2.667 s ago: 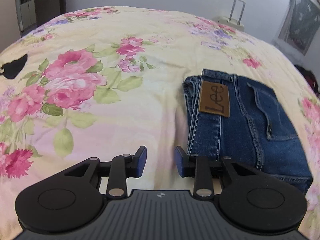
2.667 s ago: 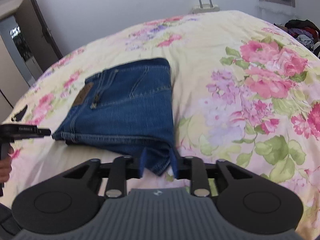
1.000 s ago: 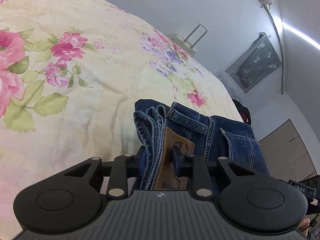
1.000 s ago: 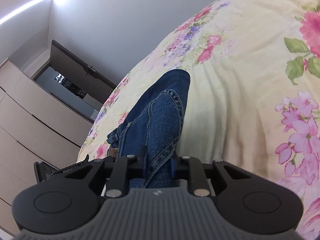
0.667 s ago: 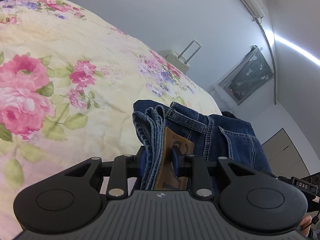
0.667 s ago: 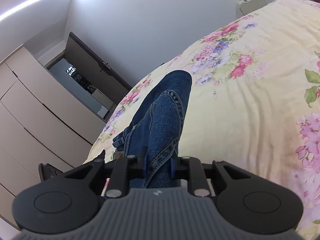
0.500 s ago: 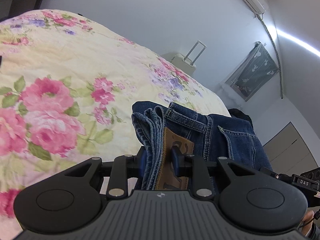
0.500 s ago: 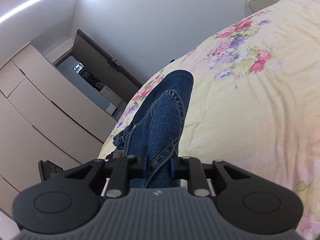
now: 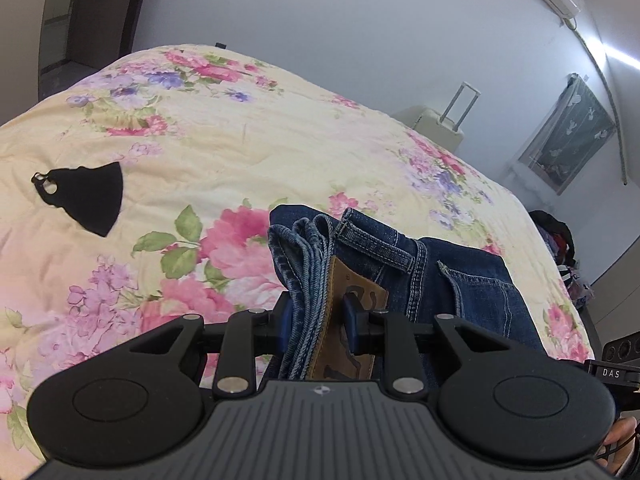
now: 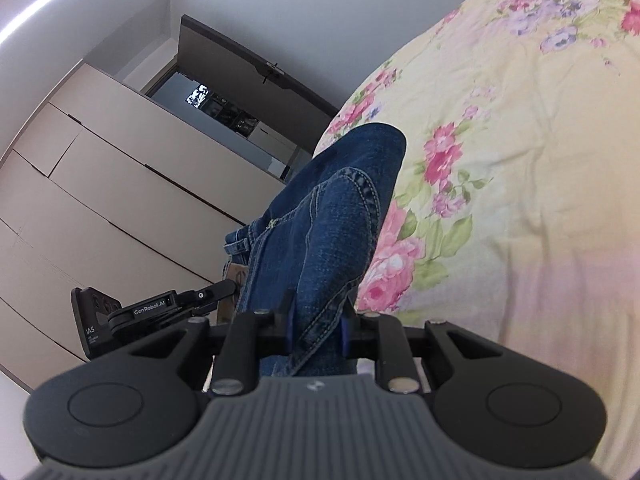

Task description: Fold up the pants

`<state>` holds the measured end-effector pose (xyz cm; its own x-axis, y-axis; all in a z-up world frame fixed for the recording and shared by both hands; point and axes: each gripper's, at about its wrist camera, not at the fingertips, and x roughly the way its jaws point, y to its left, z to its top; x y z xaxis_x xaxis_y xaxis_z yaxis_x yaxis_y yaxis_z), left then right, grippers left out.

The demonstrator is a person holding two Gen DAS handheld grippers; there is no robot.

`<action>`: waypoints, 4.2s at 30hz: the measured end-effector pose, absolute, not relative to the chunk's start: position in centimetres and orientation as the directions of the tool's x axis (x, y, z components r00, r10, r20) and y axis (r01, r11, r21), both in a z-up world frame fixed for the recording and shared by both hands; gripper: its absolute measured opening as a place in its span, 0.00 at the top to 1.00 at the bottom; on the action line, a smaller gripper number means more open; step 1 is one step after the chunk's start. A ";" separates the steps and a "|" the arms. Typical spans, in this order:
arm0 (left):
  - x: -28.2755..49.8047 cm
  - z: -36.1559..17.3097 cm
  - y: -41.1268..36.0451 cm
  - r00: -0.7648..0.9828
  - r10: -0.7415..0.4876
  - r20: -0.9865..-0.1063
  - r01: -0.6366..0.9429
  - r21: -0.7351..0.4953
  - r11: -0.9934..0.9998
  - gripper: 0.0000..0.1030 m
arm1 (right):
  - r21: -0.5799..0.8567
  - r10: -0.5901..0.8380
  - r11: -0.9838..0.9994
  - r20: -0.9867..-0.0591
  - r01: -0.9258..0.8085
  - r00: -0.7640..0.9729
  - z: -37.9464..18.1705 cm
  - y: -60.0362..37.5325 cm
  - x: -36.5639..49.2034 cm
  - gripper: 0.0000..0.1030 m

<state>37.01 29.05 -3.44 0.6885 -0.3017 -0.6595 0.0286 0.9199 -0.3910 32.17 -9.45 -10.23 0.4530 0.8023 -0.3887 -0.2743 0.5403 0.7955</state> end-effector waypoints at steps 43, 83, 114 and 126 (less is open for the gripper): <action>32.2 -13.4 24.6 0.622 -0.018 -0.783 0.010 -0.015 1.000 0.73 | 0.117 0.437 0.851 -0.700 -0.512 0.565 -17.2 -0.3 29.1 0.66; 14.1 17.5 20.2 0.910 0.244 -0.335 -0.140 0.306 0.942 0.08 | 0.061 0.328 0.943 -0.343 -0.328 0.880 8.1 -6.9 14.0 0.20; 9.2 -1.2 10.0 0.769 0.214 -0.602 -0.155 0.149 0.977 0.08 | 0.062 0.268 0.957 -0.565 -0.284 0.780 -7.1 -7.0 4.9 0.20; 9.2 -0.9 9.9 0.771 0.212 -0.601 -0.154 0.148 0.977 0.08 | 0.046 0.269 0.955 -0.546 -0.292 0.794 -6.2 -7.1 4.4 0.21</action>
